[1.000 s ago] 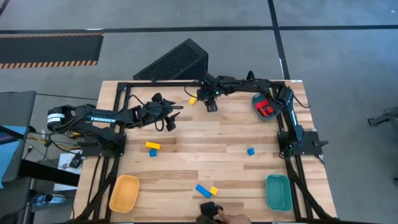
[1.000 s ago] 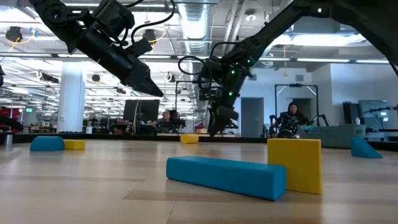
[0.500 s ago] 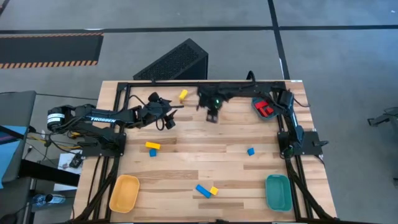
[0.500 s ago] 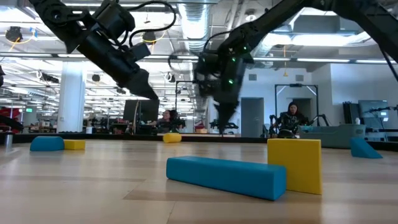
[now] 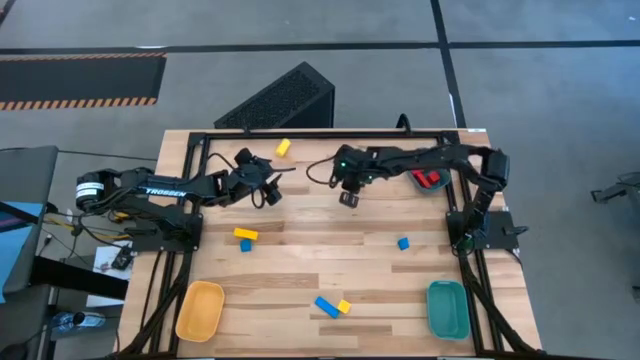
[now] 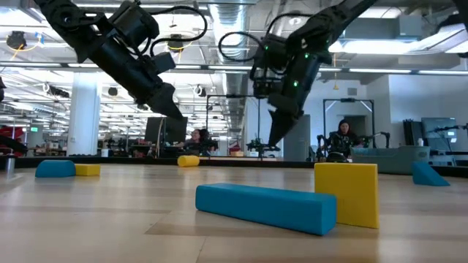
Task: Sort & place blocks by color
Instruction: Put the top yellow block into the yellow bin
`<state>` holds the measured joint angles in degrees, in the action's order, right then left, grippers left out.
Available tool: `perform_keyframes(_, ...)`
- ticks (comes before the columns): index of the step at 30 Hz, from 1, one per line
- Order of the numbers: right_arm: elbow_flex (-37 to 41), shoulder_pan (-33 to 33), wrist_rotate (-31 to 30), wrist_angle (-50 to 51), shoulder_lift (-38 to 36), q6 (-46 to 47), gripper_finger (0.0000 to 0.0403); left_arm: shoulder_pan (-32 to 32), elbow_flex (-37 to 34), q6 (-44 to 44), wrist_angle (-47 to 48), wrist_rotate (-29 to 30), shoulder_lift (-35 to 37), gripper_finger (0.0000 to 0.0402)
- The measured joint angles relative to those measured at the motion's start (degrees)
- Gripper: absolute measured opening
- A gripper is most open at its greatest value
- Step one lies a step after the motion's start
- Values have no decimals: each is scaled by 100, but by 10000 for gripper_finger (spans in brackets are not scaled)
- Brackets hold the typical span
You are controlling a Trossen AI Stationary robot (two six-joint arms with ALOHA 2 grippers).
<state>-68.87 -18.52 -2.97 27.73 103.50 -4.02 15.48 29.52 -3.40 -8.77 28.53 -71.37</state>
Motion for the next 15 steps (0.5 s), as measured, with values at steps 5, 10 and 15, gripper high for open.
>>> perform_keyframes(5,14,175,4,16,-294,421,98,117,0,389,47,363,0,235)
perform_keyframes(10,690,737,143,-178,-719,906,98,540,0,873,183,-50,0,235)
perform_keyframes(15,2094,1527,205,-1907,-1374,1771,98,849,-2,1211,521,-316,1,235)
